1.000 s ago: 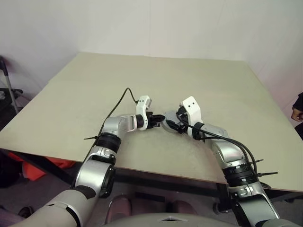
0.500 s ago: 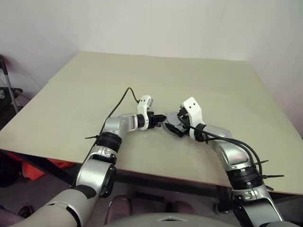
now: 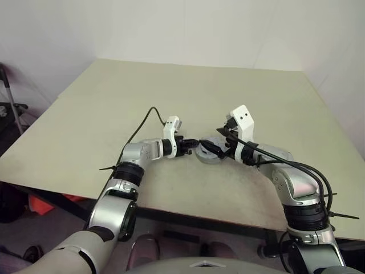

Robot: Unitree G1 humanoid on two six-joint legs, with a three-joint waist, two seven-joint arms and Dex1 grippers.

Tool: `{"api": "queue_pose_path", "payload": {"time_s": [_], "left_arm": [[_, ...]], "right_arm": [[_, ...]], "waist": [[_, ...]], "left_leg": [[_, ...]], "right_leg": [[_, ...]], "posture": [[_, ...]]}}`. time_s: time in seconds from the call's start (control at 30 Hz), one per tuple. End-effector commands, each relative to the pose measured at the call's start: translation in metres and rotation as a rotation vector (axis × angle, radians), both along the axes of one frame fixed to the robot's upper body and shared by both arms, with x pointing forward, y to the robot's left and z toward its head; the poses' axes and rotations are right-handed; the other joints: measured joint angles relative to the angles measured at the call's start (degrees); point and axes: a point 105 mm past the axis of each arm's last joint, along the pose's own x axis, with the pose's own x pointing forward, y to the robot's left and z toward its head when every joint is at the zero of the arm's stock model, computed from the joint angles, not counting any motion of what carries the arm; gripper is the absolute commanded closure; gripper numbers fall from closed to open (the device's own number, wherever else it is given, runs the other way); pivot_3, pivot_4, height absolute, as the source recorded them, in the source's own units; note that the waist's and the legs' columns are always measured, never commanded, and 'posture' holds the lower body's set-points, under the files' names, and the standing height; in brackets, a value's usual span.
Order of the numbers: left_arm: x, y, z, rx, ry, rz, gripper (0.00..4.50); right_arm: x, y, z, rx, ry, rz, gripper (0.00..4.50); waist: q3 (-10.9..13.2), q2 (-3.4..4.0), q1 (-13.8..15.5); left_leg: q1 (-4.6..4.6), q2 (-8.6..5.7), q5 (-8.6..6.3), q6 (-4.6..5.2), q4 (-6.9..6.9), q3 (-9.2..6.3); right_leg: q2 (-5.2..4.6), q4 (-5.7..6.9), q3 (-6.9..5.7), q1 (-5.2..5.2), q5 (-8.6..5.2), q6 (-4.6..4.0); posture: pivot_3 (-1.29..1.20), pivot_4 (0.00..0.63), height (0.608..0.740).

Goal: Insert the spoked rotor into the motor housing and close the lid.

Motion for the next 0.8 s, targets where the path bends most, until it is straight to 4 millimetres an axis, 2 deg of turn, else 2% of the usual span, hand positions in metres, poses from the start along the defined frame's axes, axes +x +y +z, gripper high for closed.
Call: {"api": "queue_pose_path", "payload": {"time_s": [0.03, 0.27, 0.43, 0.6, 0.8], "left_arm": [[-0.009, -0.006, 0.005, -0.054, 0.017, -0.049, 4.50], [-0.009, -0.005, 0.004, -0.042, 0.022, -0.035, 4.50], [-0.008, -0.002, 0.002, -0.030, 0.021, -0.021, 4.50], [-0.008, 0.000, 0.001, -0.027, 0.023, -0.013, 4.50], [-0.006, 0.003, 0.000, -0.020, 0.017, 0.002, 4.50]], "right_arm": [[-0.002, -0.001, 0.016, 0.016, -0.053, -0.001, 0.03], [-0.005, -0.012, 0.021, 0.133, 0.033, -0.057, 0.03], [-0.007, -0.036, 0.021, 0.318, 0.219, -0.167, 0.03], [-0.015, -0.052, -0.001, 0.441, 0.471, -0.253, 0.03], [-0.016, -0.054, -0.024, 0.496, 0.602, -0.317, 0.03]], "waist": [[0.07, 0.09, -0.05], [0.17, 0.18, 0.15], [0.17, 0.19, 0.15], [0.17, 0.20, 0.14], [0.16, 0.34, 0.16]], "left_leg": [[0.00, 0.00, 0.00, 0.00, 0.00, 0.00], [-0.12, -0.04, 0.00, 0.01, 0.00, 0.00], [-0.09, -0.05, 0.00, 0.01, 0.00, 0.00], [-0.02, -0.06, 0.03, -0.03, 0.01, 0.01], [-0.03, -0.07, 0.05, -0.07, 0.01, 0.01]], "right_leg": [[0.00, 0.00, 0.00, -0.01, 0.00, 0.00], [-0.01, 0.00, 0.00, -0.11, -0.01, 0.02], [-0.02, 0.03, 0.00, -0.10, -0.01, 0.02], [-0.02, 0.12, 0.01, -0.09, -0.01, 0.02], [-0.03, 0.19, 0.01, -0.13, -0.01, 0.02]], "posture": [[0.00, 0.000, 0.740], [0.00, 0.000, 0.740], [0.00, 0.000, 0.740], [0.00, 0.000, 0.740], [0.00, 0.000, 0.740]]}}
